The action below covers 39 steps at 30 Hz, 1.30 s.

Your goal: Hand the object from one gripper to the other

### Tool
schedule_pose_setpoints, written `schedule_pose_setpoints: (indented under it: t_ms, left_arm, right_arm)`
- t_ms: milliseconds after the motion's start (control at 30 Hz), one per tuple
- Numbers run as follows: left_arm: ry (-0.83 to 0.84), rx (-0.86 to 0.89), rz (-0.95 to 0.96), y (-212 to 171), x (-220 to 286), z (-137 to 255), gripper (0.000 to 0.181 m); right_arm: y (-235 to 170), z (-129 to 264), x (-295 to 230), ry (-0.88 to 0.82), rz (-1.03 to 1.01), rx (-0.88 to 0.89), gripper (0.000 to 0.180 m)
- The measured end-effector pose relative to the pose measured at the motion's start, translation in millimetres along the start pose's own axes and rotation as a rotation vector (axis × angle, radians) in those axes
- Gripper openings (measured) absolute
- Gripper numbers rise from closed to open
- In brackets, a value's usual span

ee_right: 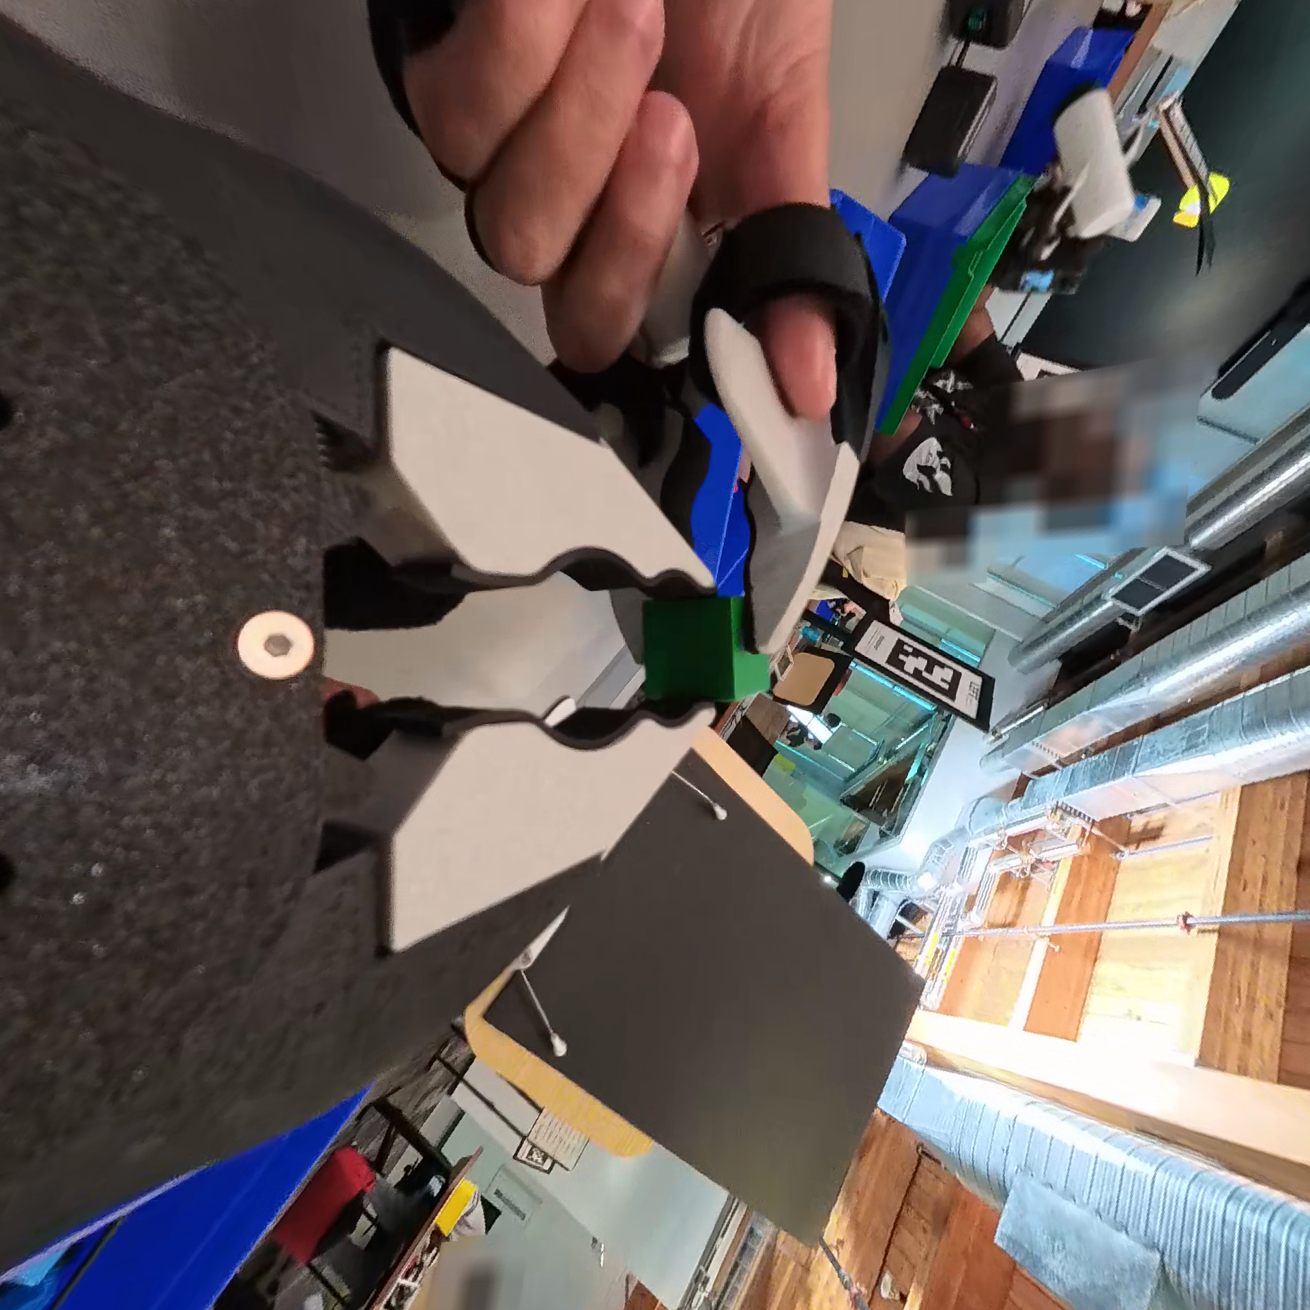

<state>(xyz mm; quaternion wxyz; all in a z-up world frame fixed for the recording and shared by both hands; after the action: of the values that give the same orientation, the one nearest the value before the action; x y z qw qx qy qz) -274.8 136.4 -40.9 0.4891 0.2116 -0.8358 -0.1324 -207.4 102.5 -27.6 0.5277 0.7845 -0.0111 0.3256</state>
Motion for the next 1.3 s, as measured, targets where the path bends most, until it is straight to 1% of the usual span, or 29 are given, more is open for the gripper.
schedule_pose_setpoints:
  t_ms: [133, 233, 300, 400, 467, 567, 600, 667, 733, 800, 900, 1000, 1233, 1267, 1300]
  left_arm:
    - [0.03, -0.046, -0.026, -1, -2, -1, 0.028]
    - [0.112, -0.1, -0.147, 1, -2, 2, 0.03]
    - [0.168, -0.107, -0.24, 6, 1, 4, 0.034]
    - [0.249, -0.128, -0.357, 18, 6, 9, 0.037]
    - [0.301, -0.185, -0.399, 23, 7, 13, 0.037]
    - [0.319, -0.374, -0.326, 22, 6, 18, 0.038]
    - [0.311, -0.438, -0.288, 20, 6, 19, 0.042]
    - [0.306, -0.513, -0.254, 18, 9, 23, 0.044]
    - [0.322, -0.574, -0.205, 15, 10, 27, 0.045]
    - [0.32, -0.577, -0.129, 17, 10, 30, 0.047]
    - [0.35, -0.523, -0.071, 24, 6, 32, 0.046]
    - [0.369, -0.55, -0.067, 22, 4, 35, 0.045]
    - [0.325, -0.612, -0.035, 10, 4, 31, 0.045]
    - [0.325, -0.624, -0.037, 8, 3, 31, 0.043]
    - [0.317, -0.632, -0.044, 7, 3, 31, 0.033]
  right_arm:
    - [-3, 3, 2, 0.04, 0.023, -0.009, 0.028]
    - [-6, 3, 4, 0.053, 0.033, -0.012, 0.027]
    - [-9, 4, 6, 0.054, 0.034, -0.017, 0.027]
    - [-11, 6, 11, 0.084, -0.026, -0.006, 0.027]
    - [-11, 7, 15, 0.134, -0.107, 0.023, 0.027]
    - [-7, 10, 15, 0.262, -0.237, 0.104, 0.027]
    - [-6, 11, 14, 0.32, -0.263, 0.125, 0.027]
    - [-6, 13, 10, 0.415, -0.285, 0.144, 0.027]
    - [-6, 13, 11, 0.443, -0.277, 0.167, 0.027]
    - [-7, 14, 10, 0.422, -0.2, 0.174, 0.027]
    - [-13, 13, 4, 0.421, -0.069, 0.124, 0.027]
    - [-14, 13, -2, 0.425, -0.027, 0.117, 0.027]
    - [-18, 11, -18, 0.455, 0.077, 0.08, 0.027]
    - [-18, 11, -19, 0.461, 0.074, 0.084, 0.027]
    - [-17, 11, -20, 0.466, 0.07, 0.082, 0.027]
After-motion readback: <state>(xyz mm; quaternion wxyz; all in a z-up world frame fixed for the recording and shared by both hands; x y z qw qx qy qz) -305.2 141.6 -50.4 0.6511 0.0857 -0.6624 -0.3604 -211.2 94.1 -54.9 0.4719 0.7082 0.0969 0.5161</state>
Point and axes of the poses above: each gripper's, where its closed fingertips meet, z back along the fingers, y out of its top, x = y × z across the jaws, the point moved 6 cm from there along z, back along the fingers, and after that the axes turned 2 degrees about y, right-handed, at the moved point
